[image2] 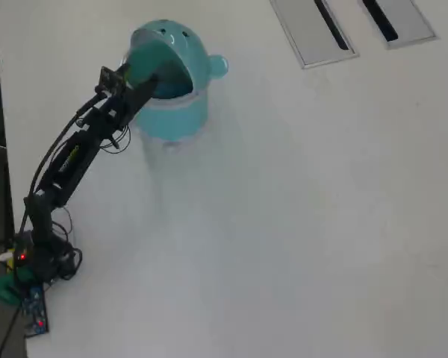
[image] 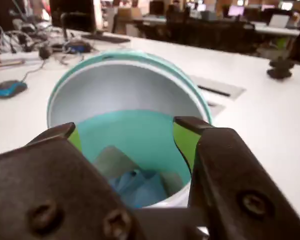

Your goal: Grasp RGB lego blocks and put them in the bin one by one.

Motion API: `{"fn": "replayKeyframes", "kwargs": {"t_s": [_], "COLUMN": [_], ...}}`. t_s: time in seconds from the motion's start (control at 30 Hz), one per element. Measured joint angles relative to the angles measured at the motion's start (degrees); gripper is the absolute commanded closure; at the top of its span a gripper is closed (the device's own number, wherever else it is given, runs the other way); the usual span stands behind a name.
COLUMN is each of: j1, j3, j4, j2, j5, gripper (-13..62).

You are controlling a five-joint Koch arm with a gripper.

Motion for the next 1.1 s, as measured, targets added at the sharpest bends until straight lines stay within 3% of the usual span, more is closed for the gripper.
{"fn": "replayKeyframes", "kwargs": {"t_s": [1.1], "j1": [12.0], "j3": [29.3], "j4": [-4.8], "j2": [31.1], "j5": [11.6], "gripper": [16.4]}}
